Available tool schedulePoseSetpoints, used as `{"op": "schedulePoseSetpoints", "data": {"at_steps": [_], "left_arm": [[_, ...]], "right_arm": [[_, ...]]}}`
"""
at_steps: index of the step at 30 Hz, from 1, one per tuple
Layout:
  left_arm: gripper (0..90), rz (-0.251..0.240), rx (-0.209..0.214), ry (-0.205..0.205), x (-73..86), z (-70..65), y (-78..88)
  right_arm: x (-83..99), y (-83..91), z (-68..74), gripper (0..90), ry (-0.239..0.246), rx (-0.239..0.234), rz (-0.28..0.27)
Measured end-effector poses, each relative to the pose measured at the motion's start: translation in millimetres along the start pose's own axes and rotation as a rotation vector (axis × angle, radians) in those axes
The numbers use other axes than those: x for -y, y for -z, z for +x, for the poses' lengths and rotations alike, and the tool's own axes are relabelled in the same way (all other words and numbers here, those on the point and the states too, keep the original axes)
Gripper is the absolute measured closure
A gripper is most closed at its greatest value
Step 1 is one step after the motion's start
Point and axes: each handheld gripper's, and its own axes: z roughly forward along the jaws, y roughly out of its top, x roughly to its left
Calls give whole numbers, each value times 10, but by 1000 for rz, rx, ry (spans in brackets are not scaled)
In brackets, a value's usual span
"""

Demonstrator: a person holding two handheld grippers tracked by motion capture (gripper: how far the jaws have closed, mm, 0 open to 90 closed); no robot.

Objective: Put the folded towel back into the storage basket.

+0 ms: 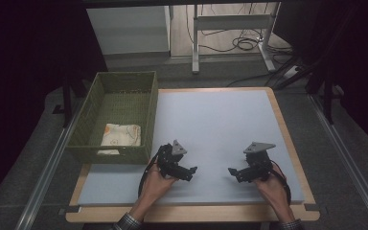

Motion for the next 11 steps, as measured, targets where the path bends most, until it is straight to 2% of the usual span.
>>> {"op": "schedulePoseSetpoints", "data": {"at_steps": [4, 5, 8, 11], "left_arm": [[0, 34, -5, 24, 163, 60, -78], [1, 19, -2, 31, 168, 64, -63], [0, 33, -7, 6, 161, 47, -78], [0, 31, -5, 8, 165, 49, -82]], "right_arm": [[97, -80, 0, 9, 13, 5, 22], [132, -123, 14, 0, 23, 13, 14], [139, -125, 13, 0, 26, 13, 8], [142, -126, 10, 0, 26, 12, 9]]}}
